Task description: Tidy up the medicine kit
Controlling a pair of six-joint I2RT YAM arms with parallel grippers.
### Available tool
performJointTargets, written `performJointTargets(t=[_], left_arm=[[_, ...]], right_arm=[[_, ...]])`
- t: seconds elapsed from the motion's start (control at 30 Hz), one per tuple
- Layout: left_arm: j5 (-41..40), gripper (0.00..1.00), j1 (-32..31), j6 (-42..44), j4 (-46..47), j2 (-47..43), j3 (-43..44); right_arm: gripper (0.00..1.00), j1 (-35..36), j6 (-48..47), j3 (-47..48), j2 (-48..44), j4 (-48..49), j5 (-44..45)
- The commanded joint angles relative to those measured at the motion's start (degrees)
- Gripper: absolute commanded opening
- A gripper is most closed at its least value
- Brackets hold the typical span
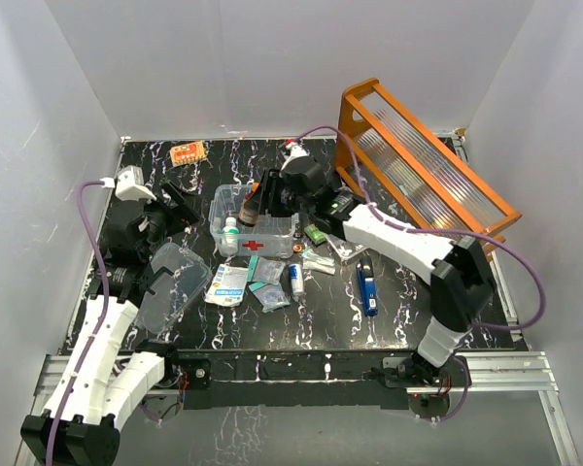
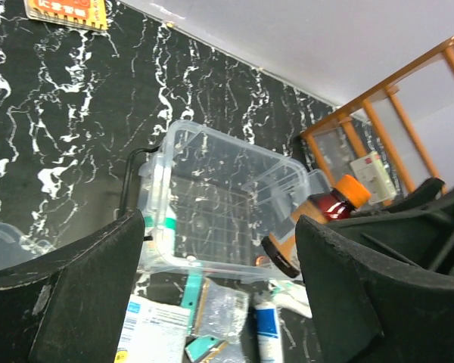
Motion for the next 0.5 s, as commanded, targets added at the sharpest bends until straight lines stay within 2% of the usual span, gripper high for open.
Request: performJointTargets(t=[0.0,0.27,0.47], left_arm=[[-1.6,0.79,0.0,6.3,0.1,-0.7,-1.8],[-0.4,0.79,0.0,5.6,0.7,0.6,-4.6],[1.2,0.79,-0.1,5.3,0.6,1.0,-4.7]], right_arm=[[0.26,-0.2,-4.9,7.7,4.2,-5.0,-3.6],[0.26,-0.6,-8.5,20.0,15.0,-17.0,-3.3],[0.26,-1.0,-8.8,23.3,19.6,-20.7,-4.2]])
